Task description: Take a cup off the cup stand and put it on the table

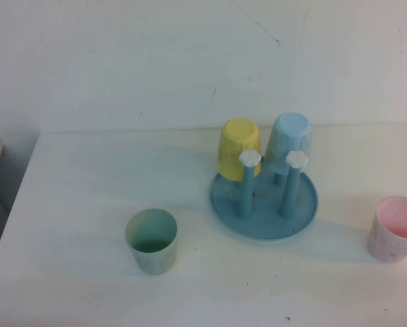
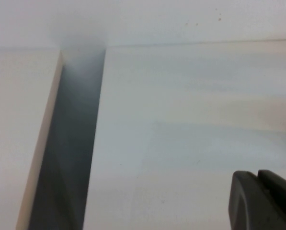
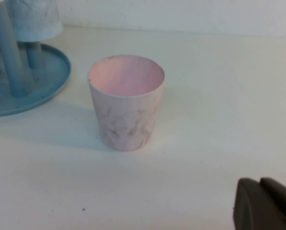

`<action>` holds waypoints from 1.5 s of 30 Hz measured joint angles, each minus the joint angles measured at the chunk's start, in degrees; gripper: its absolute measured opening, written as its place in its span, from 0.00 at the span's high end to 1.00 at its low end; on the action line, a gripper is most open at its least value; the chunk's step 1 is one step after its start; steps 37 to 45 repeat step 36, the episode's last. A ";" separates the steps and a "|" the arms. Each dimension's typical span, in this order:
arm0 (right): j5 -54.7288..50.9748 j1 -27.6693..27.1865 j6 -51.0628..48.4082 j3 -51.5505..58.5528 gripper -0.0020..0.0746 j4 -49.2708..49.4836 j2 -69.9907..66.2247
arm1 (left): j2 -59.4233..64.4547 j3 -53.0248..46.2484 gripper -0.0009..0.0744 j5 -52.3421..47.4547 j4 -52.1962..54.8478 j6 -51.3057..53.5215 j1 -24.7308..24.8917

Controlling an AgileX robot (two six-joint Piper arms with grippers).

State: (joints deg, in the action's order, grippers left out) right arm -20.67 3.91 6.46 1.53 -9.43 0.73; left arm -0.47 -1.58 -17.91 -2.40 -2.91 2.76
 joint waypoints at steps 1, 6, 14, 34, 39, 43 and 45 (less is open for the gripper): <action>0.00 0.00 0.00 0.00 0.98 0.00 0.00 | 0.00 0.00 0.99 0.00 -0.06 0.29 0.82; -0.10 0.00 0.00 0.00 0.98 0.00 0.00 | 0.00 0.10 0.99 -0.27 -1.16 0.39 2.25; -0.10 0.00 0.00 0.00 0.98 0.00 0.00 | 0.00 0.10 0.99 -0.31 -1.38 0.39 2.34; -0.10 0.00 0.00 0.00 0.98 0.00 0.00 | 0.00 0.10 0.99 -0.31 -2.20 0.39 2.34; -0.10 0.00 0.00 0.00 0.98 0.00 0.00 | 0.00 0.10 0.99 -0.31 -2.20 0.39 2.34; -0.10 0.00 0.00 0.00 0.98 0.00 0.00 | 0.00 0.10 0.99 -0.31 -2.20 0.39 2.34; -0.10 0.00 0.00 0.00 0.98 0.00 0.00 | 0.00 0.10 0.99 -0.31 -2.20 0.39 2.34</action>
